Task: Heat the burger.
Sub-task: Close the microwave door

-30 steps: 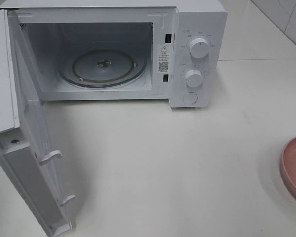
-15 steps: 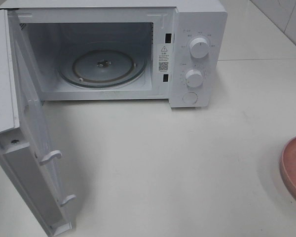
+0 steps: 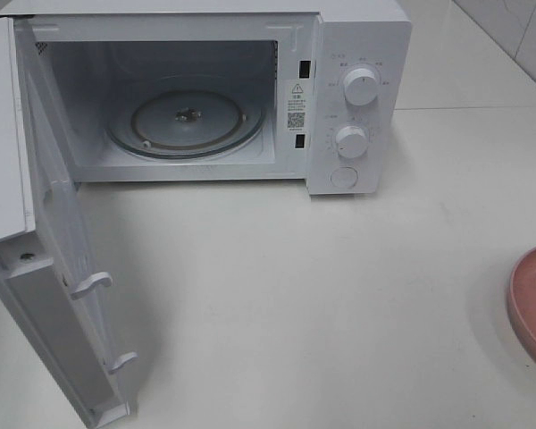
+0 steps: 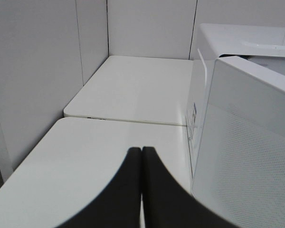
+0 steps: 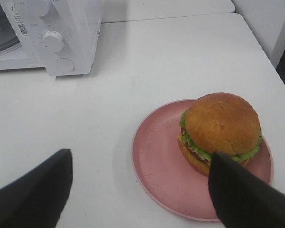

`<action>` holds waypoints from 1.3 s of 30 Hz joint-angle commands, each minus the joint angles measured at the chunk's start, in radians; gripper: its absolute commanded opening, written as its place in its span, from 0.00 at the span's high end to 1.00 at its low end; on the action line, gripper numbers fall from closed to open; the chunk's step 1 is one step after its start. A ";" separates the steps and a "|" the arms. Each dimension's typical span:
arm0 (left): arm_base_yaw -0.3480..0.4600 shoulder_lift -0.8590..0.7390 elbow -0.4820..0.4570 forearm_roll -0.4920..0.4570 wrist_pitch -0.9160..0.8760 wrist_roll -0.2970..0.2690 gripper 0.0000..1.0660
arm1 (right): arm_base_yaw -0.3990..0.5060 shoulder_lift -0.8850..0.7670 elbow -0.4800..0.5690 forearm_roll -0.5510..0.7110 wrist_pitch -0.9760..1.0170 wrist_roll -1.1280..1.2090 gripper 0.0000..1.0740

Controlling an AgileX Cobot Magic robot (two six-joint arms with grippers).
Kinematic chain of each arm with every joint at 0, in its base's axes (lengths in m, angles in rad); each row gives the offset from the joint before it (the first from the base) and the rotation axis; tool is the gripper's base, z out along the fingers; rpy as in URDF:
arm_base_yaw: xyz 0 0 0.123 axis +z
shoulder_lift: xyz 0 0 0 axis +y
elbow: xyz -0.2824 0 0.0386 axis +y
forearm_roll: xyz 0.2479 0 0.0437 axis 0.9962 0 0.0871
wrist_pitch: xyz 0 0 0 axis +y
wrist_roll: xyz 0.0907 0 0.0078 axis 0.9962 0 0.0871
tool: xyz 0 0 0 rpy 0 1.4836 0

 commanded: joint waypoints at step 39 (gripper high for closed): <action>-0.209 0.633 -0.105 0.641 -0.503 -0.363 1.00 | -0.005 -0.025 0.001 0.000 -0.016 -0.011 0.32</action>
